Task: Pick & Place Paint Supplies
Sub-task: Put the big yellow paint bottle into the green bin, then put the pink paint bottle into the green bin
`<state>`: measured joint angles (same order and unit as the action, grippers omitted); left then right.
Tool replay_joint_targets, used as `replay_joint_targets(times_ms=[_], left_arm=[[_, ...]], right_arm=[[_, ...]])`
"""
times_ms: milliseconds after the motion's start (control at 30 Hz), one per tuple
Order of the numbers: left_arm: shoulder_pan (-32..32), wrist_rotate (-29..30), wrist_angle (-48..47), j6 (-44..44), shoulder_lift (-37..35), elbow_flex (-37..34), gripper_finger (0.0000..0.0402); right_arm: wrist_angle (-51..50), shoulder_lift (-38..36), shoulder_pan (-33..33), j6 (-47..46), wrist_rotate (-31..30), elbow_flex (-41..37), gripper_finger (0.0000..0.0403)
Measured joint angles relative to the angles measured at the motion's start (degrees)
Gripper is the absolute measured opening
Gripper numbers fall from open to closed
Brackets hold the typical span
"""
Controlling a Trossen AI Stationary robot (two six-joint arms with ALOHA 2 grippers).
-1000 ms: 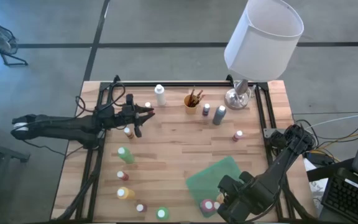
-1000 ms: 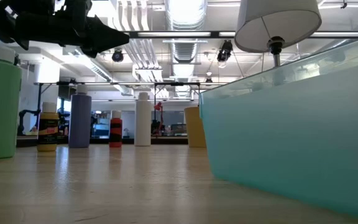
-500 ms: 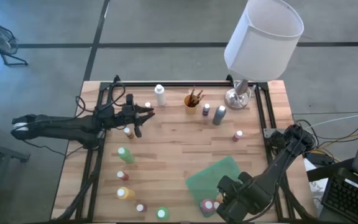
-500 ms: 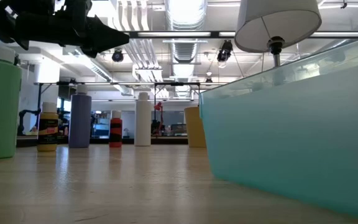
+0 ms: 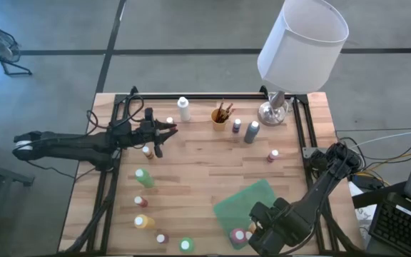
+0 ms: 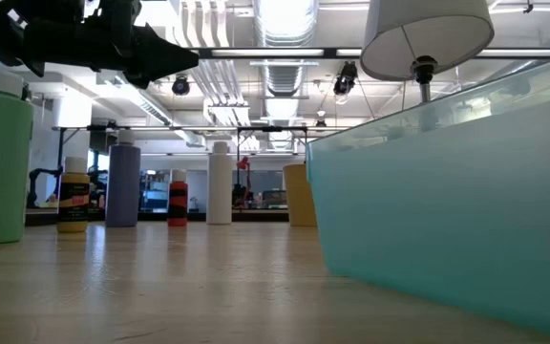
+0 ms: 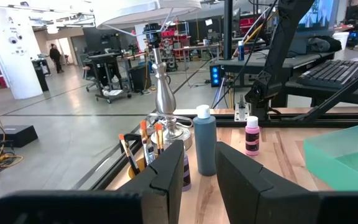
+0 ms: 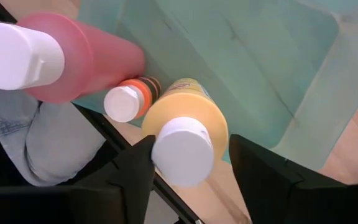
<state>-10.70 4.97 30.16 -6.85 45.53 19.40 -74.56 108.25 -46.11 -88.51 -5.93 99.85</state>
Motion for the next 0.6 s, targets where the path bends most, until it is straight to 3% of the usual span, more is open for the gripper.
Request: replay_joint_targets(times_ms=[600], left_arm=[[-0.06,-0.01,0.01,0.00,0.00,0.00,0.0097]], right_arm=[[-0.31,-0.30,0.04,-0.97,-1.32,1.53,0.0265]])
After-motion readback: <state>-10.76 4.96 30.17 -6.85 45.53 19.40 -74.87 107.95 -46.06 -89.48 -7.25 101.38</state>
